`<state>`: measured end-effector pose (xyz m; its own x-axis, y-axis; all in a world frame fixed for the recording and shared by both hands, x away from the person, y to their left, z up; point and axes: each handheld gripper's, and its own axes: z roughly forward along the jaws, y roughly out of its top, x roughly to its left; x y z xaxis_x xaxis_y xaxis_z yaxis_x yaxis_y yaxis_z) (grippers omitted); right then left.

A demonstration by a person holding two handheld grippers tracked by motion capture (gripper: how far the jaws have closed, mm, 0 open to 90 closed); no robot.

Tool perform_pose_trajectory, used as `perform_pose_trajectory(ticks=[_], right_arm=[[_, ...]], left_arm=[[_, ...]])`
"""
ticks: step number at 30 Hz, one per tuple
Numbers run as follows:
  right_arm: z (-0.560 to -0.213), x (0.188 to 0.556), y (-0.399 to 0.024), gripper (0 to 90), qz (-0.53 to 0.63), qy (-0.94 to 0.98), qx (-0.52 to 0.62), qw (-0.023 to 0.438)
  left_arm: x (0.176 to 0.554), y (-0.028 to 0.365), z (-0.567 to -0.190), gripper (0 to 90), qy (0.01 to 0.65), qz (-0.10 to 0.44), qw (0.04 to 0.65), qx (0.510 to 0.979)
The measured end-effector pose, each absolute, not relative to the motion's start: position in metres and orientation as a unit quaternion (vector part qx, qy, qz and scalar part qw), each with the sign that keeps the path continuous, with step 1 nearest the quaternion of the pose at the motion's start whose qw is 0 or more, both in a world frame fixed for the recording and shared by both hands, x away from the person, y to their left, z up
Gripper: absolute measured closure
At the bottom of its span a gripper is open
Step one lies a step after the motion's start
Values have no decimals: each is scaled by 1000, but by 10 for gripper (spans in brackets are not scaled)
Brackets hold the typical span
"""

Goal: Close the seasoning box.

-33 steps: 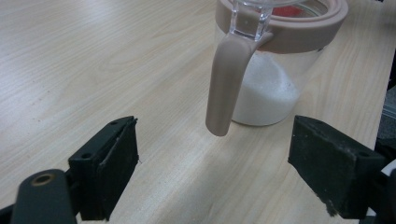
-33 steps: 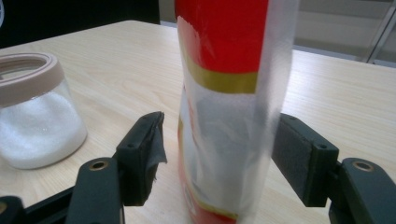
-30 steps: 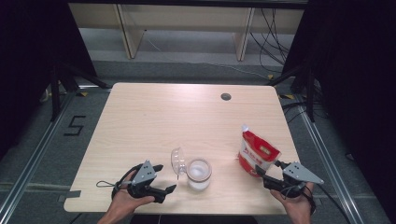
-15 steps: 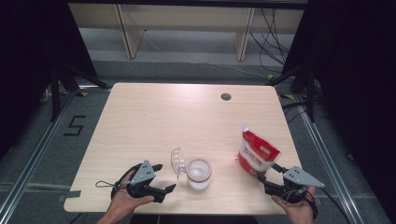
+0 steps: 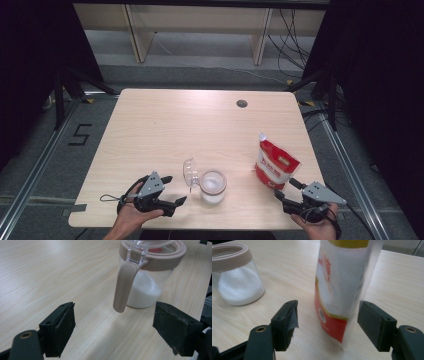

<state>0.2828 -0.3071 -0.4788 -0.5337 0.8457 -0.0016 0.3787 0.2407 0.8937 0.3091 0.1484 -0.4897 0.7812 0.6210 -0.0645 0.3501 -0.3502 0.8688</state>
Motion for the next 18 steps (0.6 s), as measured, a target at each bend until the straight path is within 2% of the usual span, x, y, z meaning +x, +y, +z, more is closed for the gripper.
perform_pose_trajectory(ticks=[9,14,18], right_arm=[[-479,276,-310,324,454,743,421,254],[-478,269,-309,319,451,743,424,256],[-478,263,-307,301,452,737,433,256]], left_arm=[[310,151,-487,205,287,150,483,814],[309,149,-487,248,298,140,486,809],[308,150,-486,324,292,137,488,811]])
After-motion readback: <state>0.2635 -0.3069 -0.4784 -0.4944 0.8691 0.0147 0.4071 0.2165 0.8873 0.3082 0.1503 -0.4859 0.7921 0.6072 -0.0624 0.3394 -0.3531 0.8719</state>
